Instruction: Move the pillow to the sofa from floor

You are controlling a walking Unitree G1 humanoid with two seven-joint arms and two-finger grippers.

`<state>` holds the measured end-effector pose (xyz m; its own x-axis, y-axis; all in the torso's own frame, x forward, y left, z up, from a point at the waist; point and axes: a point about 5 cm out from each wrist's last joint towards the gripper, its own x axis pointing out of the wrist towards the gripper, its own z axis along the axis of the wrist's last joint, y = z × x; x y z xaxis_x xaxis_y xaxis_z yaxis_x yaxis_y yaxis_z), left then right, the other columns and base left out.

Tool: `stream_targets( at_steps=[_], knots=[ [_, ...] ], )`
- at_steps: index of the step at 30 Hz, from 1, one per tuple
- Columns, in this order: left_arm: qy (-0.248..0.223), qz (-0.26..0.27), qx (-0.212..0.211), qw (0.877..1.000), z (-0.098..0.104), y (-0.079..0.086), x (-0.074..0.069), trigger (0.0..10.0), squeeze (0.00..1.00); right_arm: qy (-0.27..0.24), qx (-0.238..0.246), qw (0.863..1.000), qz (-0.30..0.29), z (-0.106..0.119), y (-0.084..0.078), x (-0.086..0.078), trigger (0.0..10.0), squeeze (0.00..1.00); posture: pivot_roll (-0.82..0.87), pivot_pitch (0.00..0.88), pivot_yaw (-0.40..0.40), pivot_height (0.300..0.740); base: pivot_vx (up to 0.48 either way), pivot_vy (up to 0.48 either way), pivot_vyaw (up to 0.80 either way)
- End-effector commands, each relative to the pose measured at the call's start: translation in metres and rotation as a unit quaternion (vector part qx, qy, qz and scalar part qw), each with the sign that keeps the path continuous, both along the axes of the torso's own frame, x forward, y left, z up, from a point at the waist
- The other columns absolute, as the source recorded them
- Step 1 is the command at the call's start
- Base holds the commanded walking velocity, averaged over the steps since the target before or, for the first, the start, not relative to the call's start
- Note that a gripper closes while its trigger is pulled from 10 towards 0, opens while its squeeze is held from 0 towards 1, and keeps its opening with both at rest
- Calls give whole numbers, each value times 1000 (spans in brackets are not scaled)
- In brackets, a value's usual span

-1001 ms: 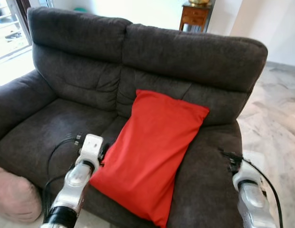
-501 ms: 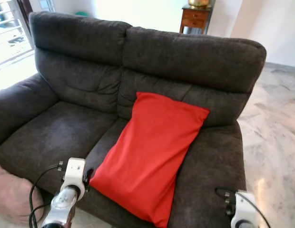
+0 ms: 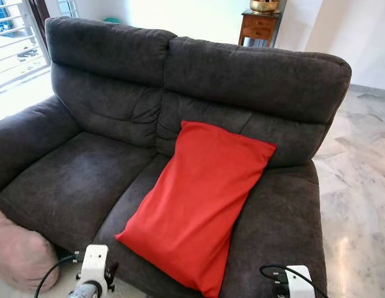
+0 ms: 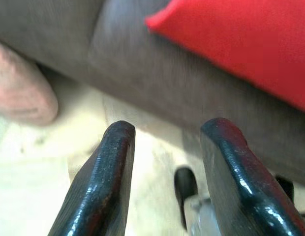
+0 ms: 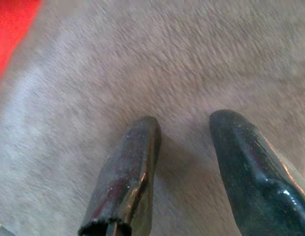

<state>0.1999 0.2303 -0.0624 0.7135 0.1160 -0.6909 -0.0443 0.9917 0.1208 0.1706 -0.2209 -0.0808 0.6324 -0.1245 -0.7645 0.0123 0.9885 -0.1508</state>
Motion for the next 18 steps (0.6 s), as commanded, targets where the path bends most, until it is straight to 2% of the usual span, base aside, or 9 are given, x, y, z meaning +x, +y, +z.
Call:
stream_targets(
  at_steps=[1, 3, 8, 12, 18],
  knots=[
    [24, 3, -8, 1000, -7, -3, -9, 10000, 0, -23, 2, 1000, 5, 5, 3, 10, 10000, 0, 8, 0, -46, 740, 0, 0, 0],
    [30, 3, -9, 1000, -9, -3, -13, 10000, 0, -68, 3, 998, -12, 15, 0, 25, 10000, 0, 9, 0, -44, 740, 0, 0, 0],
    [32, 4, -10, 999, -10, -4, -14, 10000, 0, -91, 1, 996, -6, 22, 1, 36, 10000, 0, -6, 0, -37, 740, 0, 0, 0],
    [37, 8, -11, 999, -11, -4, -15, 10000, 0, -73, -2, 997, -5, 18, 4, 33, 10000, 0, 6, 0, -40, 740, 0, 0, 0],
    [36, 19, -9, 999, -11, -2, -17, 10000, 0, -42, 4, 999, -16, 8, 7, 17, 10000, 0, 6, 0, -35, 740, 0, 0, 0]
  ],
)
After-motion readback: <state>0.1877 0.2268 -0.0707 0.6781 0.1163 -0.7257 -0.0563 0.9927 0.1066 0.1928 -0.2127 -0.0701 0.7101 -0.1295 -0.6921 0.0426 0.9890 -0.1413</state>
